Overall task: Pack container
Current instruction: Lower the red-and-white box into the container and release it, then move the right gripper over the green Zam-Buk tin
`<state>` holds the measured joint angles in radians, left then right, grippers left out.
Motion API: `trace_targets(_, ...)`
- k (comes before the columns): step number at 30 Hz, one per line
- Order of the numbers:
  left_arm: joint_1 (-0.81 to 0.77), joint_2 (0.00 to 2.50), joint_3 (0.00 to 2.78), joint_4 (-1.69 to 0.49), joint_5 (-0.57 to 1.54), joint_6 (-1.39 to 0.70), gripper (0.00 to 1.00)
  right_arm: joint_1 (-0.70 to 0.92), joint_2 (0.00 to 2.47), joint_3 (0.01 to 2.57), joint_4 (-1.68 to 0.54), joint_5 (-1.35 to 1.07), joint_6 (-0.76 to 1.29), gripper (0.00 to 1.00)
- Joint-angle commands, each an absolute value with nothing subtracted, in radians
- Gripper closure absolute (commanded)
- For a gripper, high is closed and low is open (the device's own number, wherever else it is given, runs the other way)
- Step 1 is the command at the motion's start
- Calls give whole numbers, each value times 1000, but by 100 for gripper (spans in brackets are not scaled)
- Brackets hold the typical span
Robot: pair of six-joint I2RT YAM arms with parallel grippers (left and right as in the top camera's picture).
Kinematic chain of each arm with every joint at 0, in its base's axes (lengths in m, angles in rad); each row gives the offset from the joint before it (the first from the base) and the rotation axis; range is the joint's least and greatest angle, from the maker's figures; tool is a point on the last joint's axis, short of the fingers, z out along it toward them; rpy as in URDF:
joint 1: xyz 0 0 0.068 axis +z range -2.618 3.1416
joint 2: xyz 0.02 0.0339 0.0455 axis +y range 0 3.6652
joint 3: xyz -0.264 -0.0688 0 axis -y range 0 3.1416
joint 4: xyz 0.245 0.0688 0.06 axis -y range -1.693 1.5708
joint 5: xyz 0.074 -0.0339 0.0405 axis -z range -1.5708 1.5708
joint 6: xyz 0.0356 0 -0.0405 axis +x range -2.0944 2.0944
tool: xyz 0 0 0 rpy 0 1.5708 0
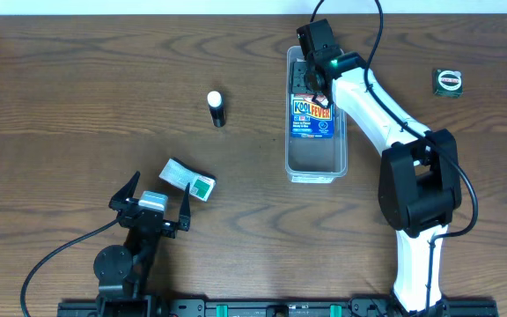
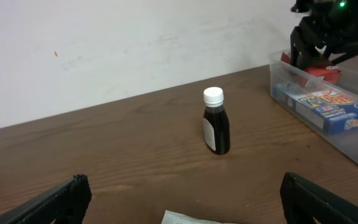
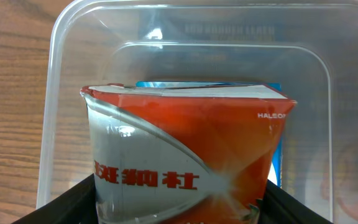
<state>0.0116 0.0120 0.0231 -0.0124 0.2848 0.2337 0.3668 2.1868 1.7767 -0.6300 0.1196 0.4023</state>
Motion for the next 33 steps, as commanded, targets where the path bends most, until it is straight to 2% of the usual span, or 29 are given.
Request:
trace_targets(1, 17, 10, 4, -44, 295, 239, 2, 368, 2199, 1771, -628, 115, 414, 34)
trace_targets(8, 17, 10, 4, -44, 295, 239, 2, 368, 2199, 1772, -628, 115, 414, 25)
trace_targets(14, 17, 10, 4, -45, 295, 239, 2, 368, 2184, 1774, -628, 115, 414, 25)
trace_targets(23, 17, 10, 4, -44, 295, 239, 2, 350, 1988, 1797, -630, 125, 381, 15)
trace_targets(28, 17, 10, 4, -44, 295, 239, 2, 249, 1838, 1797, -661, 125, 239, 12)
trace_targets(33, 17, 10, 4, -45, 295, 239, 2, 61, 1776, 1797, -769, 123, 76, 11)
